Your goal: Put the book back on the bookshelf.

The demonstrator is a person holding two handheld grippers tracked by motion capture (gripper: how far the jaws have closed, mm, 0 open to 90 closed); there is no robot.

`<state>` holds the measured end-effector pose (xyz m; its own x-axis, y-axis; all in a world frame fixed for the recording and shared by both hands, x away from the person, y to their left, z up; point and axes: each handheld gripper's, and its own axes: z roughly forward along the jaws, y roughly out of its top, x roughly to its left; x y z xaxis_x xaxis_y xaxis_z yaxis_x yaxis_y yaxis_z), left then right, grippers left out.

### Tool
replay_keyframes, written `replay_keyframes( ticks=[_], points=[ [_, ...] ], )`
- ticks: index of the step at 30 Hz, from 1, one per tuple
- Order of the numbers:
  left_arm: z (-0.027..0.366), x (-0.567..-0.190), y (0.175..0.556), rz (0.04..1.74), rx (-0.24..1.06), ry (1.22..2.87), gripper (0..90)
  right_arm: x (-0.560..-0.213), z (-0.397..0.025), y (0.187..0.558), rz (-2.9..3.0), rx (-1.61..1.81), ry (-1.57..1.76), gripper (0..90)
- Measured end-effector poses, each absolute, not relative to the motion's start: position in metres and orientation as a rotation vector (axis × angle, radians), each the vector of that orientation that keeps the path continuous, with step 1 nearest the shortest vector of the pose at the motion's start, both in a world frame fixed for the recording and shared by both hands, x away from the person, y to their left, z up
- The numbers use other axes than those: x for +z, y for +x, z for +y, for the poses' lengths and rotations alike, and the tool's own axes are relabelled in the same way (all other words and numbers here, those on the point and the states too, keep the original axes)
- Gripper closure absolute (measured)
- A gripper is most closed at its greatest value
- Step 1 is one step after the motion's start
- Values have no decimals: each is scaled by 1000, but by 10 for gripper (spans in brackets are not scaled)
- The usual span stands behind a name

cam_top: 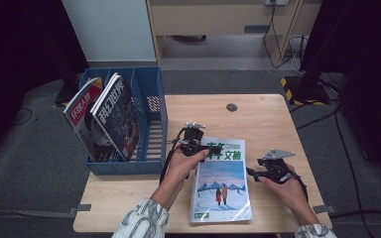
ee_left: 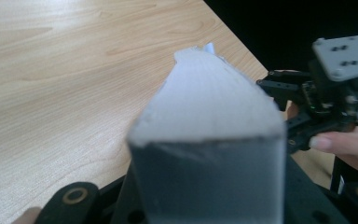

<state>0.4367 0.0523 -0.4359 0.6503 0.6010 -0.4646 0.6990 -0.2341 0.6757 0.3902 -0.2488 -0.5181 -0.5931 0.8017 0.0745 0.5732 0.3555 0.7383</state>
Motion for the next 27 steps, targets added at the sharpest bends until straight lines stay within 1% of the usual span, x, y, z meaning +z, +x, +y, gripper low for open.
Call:
replay_keyframes(
  ticks=[8,16,27],
  points=[
    [55,-417,432,975,-94,1937,729,-521,-261,393,2284,1000,1277,349],
    [59,-398,431,945,-52,1933,733,-522,-262,394,2274,975,1269,351],
    [70,-383,437,940,-25,1916,733,-523,-265,395,2261,953,1275,352]
  ],
)
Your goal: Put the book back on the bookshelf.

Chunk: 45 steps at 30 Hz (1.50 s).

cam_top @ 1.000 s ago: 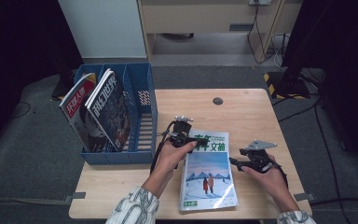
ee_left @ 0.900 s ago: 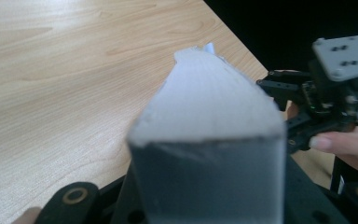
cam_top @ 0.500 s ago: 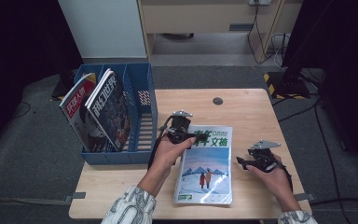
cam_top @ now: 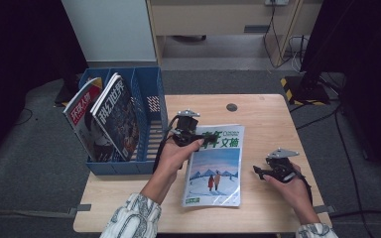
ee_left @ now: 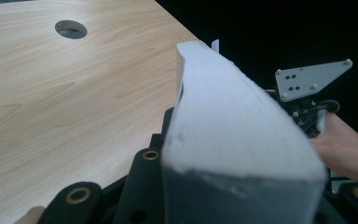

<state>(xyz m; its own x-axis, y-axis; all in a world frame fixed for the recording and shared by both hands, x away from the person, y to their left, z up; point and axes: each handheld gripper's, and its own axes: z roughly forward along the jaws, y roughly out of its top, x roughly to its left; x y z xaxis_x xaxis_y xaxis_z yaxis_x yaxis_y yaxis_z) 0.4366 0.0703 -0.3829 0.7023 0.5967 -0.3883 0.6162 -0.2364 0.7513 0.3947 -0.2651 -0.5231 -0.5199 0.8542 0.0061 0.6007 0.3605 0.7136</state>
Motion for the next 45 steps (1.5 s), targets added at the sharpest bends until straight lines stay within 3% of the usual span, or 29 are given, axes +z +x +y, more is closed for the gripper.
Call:
replay_keyframes(
  ticks=[34,45],
  points=[
    [97,-330,438,970,58,1837,731,-526,-273,399,2214,876,1287,337],
    [102,-328,438,981,70,1830,730,-530,-275,401,2203,873,1326,268]
  ],
)
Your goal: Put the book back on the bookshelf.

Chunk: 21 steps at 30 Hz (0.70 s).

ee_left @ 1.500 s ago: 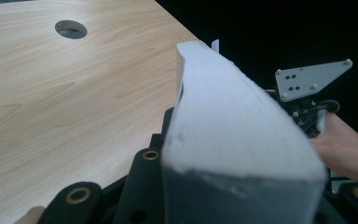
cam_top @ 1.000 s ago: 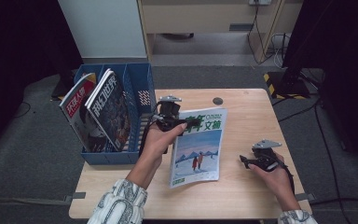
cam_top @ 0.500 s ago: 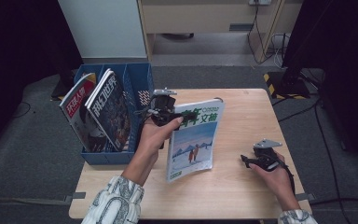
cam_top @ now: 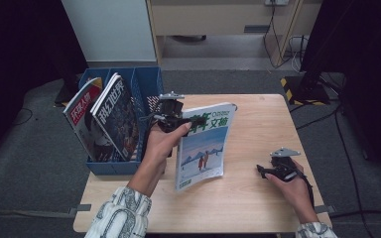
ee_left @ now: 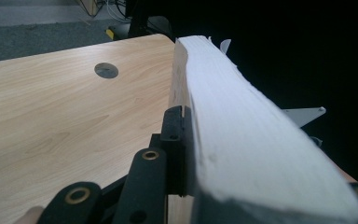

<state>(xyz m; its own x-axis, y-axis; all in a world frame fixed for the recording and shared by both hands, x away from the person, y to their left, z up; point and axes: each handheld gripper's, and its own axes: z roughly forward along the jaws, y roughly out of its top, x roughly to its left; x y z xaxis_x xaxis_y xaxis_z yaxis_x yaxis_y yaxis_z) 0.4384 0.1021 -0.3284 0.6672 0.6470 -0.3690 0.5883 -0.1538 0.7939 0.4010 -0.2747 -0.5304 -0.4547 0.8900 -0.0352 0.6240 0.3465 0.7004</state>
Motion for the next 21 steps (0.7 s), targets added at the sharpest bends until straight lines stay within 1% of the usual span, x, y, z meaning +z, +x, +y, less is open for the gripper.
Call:
replay_keyframes(
  ticks=[21],
  points=[
    [114,-319,433,1000,112,1823,729,-536,-278,402,2162,937,1366,196]
  ],
)
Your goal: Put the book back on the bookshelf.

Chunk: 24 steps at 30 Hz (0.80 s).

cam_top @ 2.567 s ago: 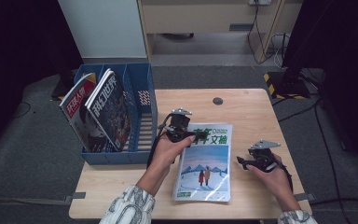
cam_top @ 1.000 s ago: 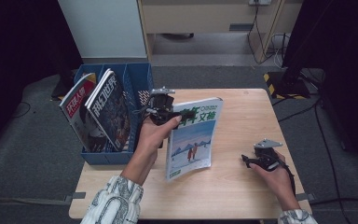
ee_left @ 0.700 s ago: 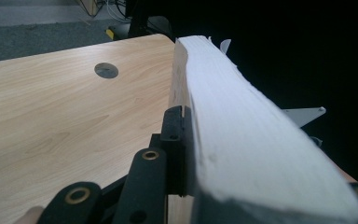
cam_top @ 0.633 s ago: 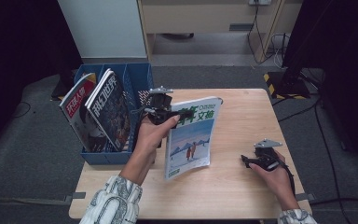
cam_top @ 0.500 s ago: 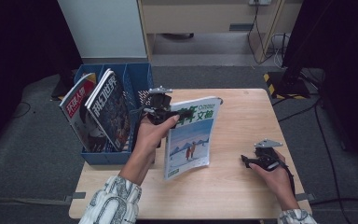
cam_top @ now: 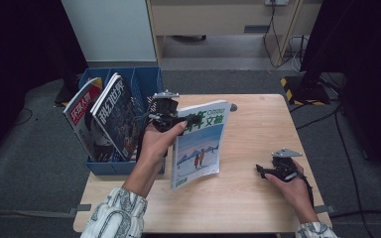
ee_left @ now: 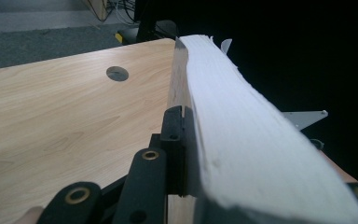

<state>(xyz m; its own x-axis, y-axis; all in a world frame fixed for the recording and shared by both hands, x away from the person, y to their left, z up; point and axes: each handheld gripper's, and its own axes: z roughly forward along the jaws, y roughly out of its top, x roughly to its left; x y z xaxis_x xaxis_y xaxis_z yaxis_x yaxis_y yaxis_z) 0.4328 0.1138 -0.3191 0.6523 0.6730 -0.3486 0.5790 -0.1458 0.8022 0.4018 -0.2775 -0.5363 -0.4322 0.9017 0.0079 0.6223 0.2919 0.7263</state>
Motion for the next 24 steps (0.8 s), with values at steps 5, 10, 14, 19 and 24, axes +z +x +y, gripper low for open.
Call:
replay_keyframes(
  ticks=[5,10,14,19,24],
  points=[
    [120,-311,429,1008,127,1812,729,-537,-278,402,2163,939,1355,184],
    [125,-302,427,1009,147,1805,729,-538,-277,402,2155,950,1360,180],
    [127,-301,426,1014,153,1805,729,-538,-277,402,2155,948,1360,174],
    [131,-297,425,1018,158,1801,729,-538,-275,401,2157,943,1360,156],
    [136,-290,423,1021,167,1791,729,-538,-275,401,2159,942,1363,152]
  ],
)
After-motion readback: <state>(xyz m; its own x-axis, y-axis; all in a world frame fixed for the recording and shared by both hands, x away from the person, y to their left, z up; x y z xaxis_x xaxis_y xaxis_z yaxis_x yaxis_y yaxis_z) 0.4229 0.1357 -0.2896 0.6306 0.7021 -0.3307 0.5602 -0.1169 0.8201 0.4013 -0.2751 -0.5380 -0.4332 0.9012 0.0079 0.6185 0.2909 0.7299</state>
